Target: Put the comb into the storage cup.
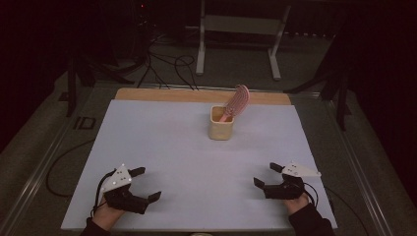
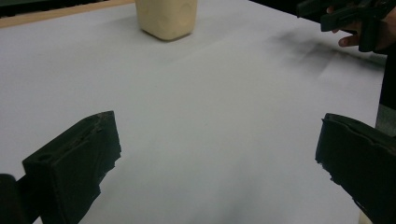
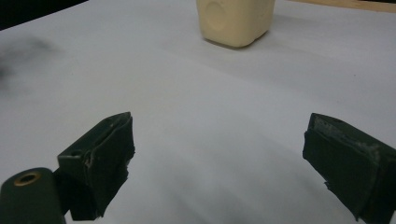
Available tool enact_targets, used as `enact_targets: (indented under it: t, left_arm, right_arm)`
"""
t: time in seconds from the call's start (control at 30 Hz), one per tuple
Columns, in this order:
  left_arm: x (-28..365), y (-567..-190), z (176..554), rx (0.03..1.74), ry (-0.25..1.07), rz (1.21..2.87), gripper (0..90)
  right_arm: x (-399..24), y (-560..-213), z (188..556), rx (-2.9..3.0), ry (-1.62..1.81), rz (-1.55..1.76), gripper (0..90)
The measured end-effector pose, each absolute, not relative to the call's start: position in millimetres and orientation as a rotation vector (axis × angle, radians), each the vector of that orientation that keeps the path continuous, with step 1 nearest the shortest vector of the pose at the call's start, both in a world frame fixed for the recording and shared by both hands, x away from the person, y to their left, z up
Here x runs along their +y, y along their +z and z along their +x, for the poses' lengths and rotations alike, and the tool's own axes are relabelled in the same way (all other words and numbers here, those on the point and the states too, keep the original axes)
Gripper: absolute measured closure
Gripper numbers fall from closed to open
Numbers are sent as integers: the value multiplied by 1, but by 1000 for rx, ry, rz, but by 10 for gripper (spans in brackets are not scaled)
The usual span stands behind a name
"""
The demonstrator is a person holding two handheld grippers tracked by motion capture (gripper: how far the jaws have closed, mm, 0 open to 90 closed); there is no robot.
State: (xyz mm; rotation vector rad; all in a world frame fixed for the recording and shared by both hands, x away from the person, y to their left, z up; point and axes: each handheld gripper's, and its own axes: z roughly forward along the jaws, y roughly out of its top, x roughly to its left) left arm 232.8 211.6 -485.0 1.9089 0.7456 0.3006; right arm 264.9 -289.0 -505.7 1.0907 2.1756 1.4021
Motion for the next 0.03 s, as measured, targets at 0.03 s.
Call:
enact_targets:
  t: [0.03]
  left_arm:
    - [211,-485,232,744,301,1907,4]
  right_arm:
    - [-289,-506,265,2175,1401,1091,88]
